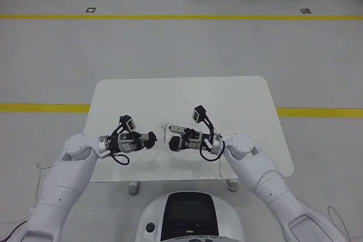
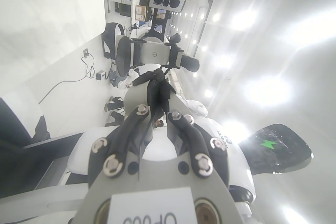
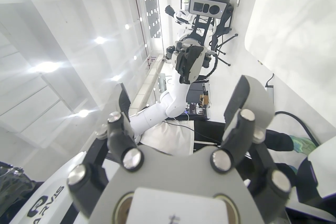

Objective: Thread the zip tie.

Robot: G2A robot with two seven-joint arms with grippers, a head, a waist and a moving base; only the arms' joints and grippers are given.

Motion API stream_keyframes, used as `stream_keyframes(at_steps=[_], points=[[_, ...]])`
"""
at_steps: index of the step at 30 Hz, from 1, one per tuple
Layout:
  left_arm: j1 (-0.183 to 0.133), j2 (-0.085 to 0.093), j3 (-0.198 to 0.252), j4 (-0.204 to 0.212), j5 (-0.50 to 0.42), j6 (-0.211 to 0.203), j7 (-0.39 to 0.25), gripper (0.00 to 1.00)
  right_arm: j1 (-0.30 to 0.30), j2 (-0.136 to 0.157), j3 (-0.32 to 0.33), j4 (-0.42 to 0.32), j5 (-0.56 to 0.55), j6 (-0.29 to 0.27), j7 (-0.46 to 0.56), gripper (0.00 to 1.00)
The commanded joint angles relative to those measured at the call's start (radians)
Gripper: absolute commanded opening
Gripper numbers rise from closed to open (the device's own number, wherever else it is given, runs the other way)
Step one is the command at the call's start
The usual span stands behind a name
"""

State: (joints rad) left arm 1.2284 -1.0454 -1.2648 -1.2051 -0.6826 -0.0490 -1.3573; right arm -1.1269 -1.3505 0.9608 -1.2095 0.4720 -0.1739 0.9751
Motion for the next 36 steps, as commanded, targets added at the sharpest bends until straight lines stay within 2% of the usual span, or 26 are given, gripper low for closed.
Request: stream_keyframes(at_steps=[1,2,11,12,13,14,15,17,18,21,24,26,28,34,36], points=[[-0.004,0.0,-0.001,0.001,-0.02,-0.014,-0.013,0.0,-0.001,-0.002,-0.005,-0.003,0.007,0.0,-0.001,1.0],[-0.009,0.0,0.001,-0.003,-0.029,-0.038,-0.033,0.0,-0.001,-0.002,-0.005,-0.002,0.008,0.0,-0.003,1.0],[-0.009,0.0,0.002,-0.003,-0.024,-0.042,-0.02,0.0,-0.001,-0.002,-0.005,-0.002,0.008,0.0,-0.003,1.0],[-0.005,0.0,0.001,0.008,0.006,-0.079,0.053,0.0,-0.001,-0.002,-0.005,-0.002,0.008,0.0,-0.003,1.0],[-0.004,0.0,0.007,0.008,0.038,-0.11,0.074,0.0,-0.001,-0.002,-0.005,-0.002,0.008,0.0,-0.003,1.0],[-0.004,-0.001,0.007,0.013,0.04,-0.15,0.081,0.0,-0.001,-0.002,-0.005,-0.002,0.008,0.0,-0.003,1.0],[-0.004,-0.004,-0.004,0.029,0.004,-0.202,0.1,0.0,-0.001,-0.002,-0.005,-0.002,0.008,0.0,-0.003,1.0],[-0.011,-0.002,-0.015,0.036,0.026,-0.291,0.104,0.0,-0.001,-0.002,-0.005,-0.002,0.008,0.0,-0.003,1.0],[-0.016,-0.001,-0.041,0.022,0.047,-0.291,0.116,0.0,-0.001,-0.002,-0.005,-0.002,0.008,0.0,-0.003,1.0],[0.004,-0.007,-0.098,-0.007,0.029,-0.291,0.093,0.0,-0.001,-0.002,-0.005,-0.002,0.008,0.0,-0.003,1.0],[0.018,-0.02,-0.16,-0.014,0.073,-0.291,0.057,0.0,-0.001,-0.002,-0.005,-0.002,0.008,0.0,-0.003,1.0],[0.022,-0.038,-0.2,-0.009,0.065,-0.291,0.026,0.0,-0.001,-0.002,-0.005,-0.002,0.008,0.0,-0.003,1.0],[0.021,-0.058,-0.21,0.027,0.055,-0.291,-0.033,0.0,-0.001,-0.002,-0.005,-0.002,0.008,0.0,-0.003,1.0],[0.019,-0.06,-0.208,0.031,0.056,-0.291,-0.033,0.0,-0.001,-0.002,-0.005,-0.002,0.008,0.0,-0.003,1.0],[0.021,-0.062,-0.204,0.023,0.05,-0.291,0.007,0.0,-0.001,-0.002,-0.005,-0.002,0.008,0.0,-0.003,1.0]])
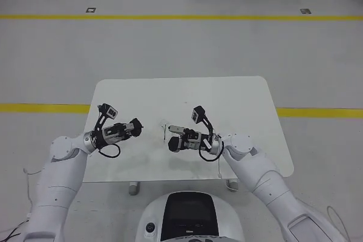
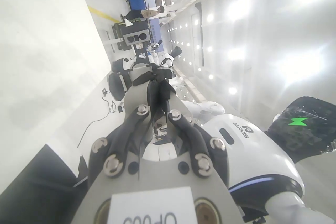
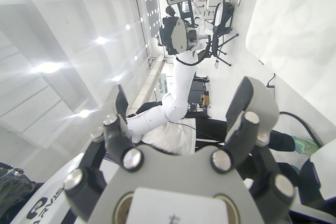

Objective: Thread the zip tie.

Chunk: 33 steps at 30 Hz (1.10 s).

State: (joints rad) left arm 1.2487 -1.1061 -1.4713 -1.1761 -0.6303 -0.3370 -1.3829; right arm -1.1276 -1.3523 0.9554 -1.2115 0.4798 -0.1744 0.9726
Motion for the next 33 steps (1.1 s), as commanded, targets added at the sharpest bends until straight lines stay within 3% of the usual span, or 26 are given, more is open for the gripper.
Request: stream_keyframes(at_steps=[1,4,6,9,17,22,26,33], points=[[-0.005,0.0,-0.006,-0.014,0.028,-0.003,0.06,0.0,0.0,0.0,0.0,0.0,0.0,0.0,0.0,1.0],[-0.014,-0.006,-0.038,-0.046,0.095,-0.003,0.134,0.0,0.0,0.0,0.0,0.0,0.0,0.0,0.0,1.0],[-0.022,-0.015,-0.052,-0.068,0.116,-0.003,0.123,0.0,0.0,0.0,0.0,0.0,0.0,0.0,0.0,1.0],[-0.039,-0.032,-0.074,-0.064,0.159,-0.003,0.116,0.0,0.0,0.0,0.0,0.0,0.0,0.0,0.0,1.0],[-0.104,-0.103,-0.102,0.042,0.124,-0.003,0.091,0.0,0.0,0.0,0.0,0.0,0.0,0.0,0.0,1.0],[-0.11,-0.108,-0.103,0.05,0.12,-0.003,0.088,0.0,0.0,0.0,0.0,-0.003,-0.004,0.001,-0.005,1.0],[-0.11,-0.108,-0.103,0.05,0.12,-0.003,0.088,0.0,0.072,0.005,0.01,-0.035,-0.083,0.051,-0.004,1.0],[-0.11,-0.108,-0.103,0.05,0.12,-0.003,0.088,0.0,0.273,-0.008,-0.067,0.067,-0.321,0.173,-0.009,1.0]])
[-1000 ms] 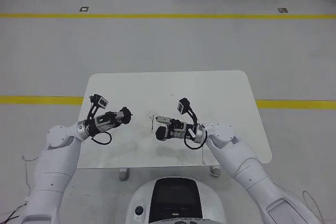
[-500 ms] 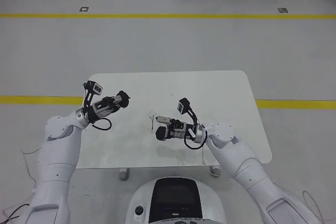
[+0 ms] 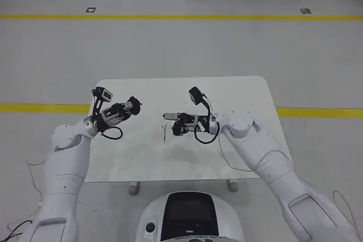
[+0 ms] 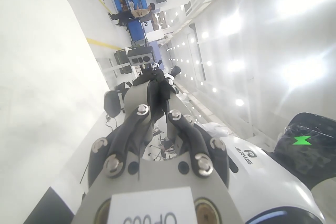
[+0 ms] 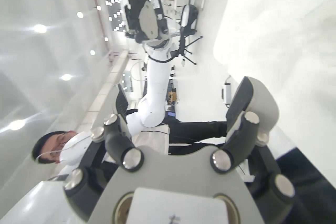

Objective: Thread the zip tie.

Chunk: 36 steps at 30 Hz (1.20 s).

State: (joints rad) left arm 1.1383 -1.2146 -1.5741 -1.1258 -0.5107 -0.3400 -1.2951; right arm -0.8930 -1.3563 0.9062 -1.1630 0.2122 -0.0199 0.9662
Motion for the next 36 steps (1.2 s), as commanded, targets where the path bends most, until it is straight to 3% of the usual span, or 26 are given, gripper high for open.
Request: stream_keyframes(at_steps=[1,3,5,7,12,16,21,26,31,36], points=[[0.0,0.0,0.0,0.0,0.0,0.0,0.0,0.0,0.06,-0.007,-0.03,0.033,-0.074,0.035,-0.009,1.0],[0.0,0.0,0.0,0.0,0.0,0.0,0.0,0.0,0.111,-0.014,-0.068,0.056,-0.168,0.079,-0.029,1.0],[0.0,0.0,0.0,0.0,0.0,0.0,0.0,0.0,0.166,-0.026,-0.13,0.065,-0.307,0.158,-0.071,1.0],[0.0,0.0,0.0,0.0,0.0,0.0,0.0,0.0,0.181,-0.039,-0.173,0.063,-0.345,0.163,-0.076,1.0],[0.0,0.0,0.0,0.0,0.0,0.0,0.0,0.0,0.181,-0.039,-0.173,0.063,-0.345,0.163,-0.076,1.0],[0.022,0.002,0.007,-0.02,0.006,0.0,0.055,0.0,0.181,-0.039,-0.173,0.063,-0.345,0.163,-0.076,1.0],[0.059,0.03,-0.085,-0.04,0.016,0.0,0.051,0.0,0.181,-0.039,-0.173,0.063,-0.345,0.163,-0.076,1.0],[0.093,0.054,-0.155,-0.053,-0.042,0.017,-0.029,0.0,0.181,-0.039,-0.173,0.063,-0.345,0.163,-0.076,1.0],[0.093,0.054,-0.155,-0.053,-0.042,0.017,-0.029,0.0,0.18,-0.041,-0.185,0.049,-0.367,0.163,-0.083,1.0],[0.093,0.054,-0.155,-0.053,-0.042,0.017,-0.029,0.0,0.266,-0.083,-0.263,0.102,-0.399,0.244,-0.04,1.0]])
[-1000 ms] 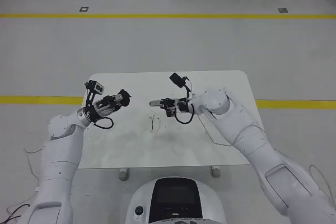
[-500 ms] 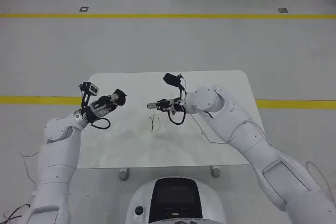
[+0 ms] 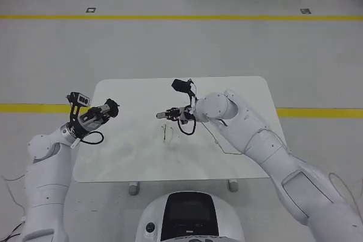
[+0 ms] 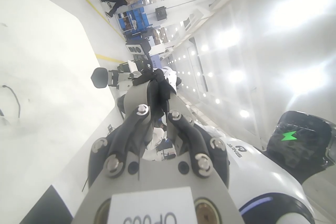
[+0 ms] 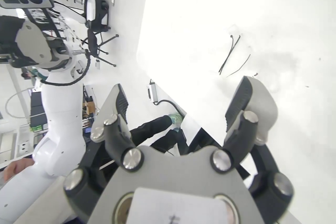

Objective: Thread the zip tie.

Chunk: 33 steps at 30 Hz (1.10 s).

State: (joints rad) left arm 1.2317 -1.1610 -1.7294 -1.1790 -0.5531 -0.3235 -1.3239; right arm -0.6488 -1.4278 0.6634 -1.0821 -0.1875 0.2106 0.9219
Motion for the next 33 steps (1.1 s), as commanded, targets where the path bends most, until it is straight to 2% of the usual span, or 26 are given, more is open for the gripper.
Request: stream_keyframes(at_steps=[1,8,12,16,18,28,33], points=[[0.0,0.0,0.0,0.0,0.0,0.0,0.0,0.0,0.035,-0.023,-0.036,0.04,0.01,0.016,0.014,1.0],[0.0,0.0,0.0,0.0,0.0,0.0,0.0,0.0,0.139,-0.136,-0.173,0.239,0.034,0.042,0.042,1.0],[0.0,0.0,0.0,0.0,0.0,0.0,0.0,0.0,0.18,-0.216,-0.247,0.357,0.03,0.059,0.036,1.0],[0.0,0.0,0.0,0.0,0.0,0.0,0.0,0.0,0.198,-0.287,-0.29,0.462,0.036,0.076,0.022,1.0],[0.0,0.0,0.0,0.0,0.0,0.0,0.0,0.0,0.206,-0.314,-0.296,0.507,0.048,0.061,0.021,1.0],[0.0,0.0,0.0,0.0,0.0,0.0,0.0,0.0,0.208,-0.317,-0.292,0.502,0.041,0.046,-0.007,1.0],[0.0,0.0,0.0,0.0,0.0,0.0,0.0,0.0,0.209,-0.337,-0.306,0.462,-0.006,0.077,-0.018,1.0]])
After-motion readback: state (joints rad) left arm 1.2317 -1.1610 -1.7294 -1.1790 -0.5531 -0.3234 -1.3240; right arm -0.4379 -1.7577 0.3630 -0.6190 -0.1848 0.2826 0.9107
